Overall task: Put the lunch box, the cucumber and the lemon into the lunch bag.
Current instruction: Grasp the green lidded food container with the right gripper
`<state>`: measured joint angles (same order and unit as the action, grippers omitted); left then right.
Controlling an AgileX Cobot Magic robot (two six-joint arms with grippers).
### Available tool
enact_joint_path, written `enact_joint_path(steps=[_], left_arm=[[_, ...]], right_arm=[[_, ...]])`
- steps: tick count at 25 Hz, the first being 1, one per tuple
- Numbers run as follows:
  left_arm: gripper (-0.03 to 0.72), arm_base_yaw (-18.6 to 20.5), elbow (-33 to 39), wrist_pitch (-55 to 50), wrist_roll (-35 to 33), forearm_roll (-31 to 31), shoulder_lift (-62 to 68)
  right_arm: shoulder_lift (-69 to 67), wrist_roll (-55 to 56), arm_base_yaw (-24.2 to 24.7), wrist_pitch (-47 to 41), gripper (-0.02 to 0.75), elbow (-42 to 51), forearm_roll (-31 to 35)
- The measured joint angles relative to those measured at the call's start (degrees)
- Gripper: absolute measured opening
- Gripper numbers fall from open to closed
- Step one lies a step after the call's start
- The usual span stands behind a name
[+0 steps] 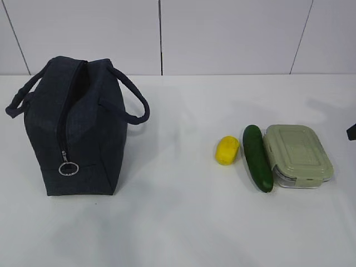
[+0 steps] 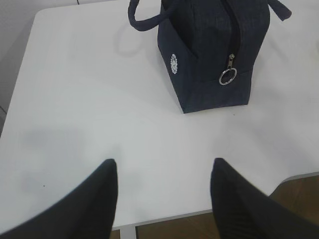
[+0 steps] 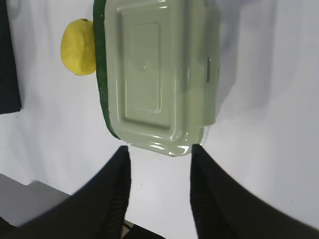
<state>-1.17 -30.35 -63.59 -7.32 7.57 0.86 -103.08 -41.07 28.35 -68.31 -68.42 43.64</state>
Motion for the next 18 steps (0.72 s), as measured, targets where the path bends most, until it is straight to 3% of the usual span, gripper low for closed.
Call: enact_joint_path(steps=[6, 18], left_arm=[[0.425, 0.00, 0.00, 0.00, 0.00, 0.00, 0.00], [0.425, 0.00, 0.00, 0.00, 0.00, 0.00, 0.00]], right_arm=[[-3.46, 0.99, 0.00, -0.13, 0.496, -1.53, 2.53], [-14.96, -0.72, -0.60, -0.03, 0.533, -12.55, 4.03]])
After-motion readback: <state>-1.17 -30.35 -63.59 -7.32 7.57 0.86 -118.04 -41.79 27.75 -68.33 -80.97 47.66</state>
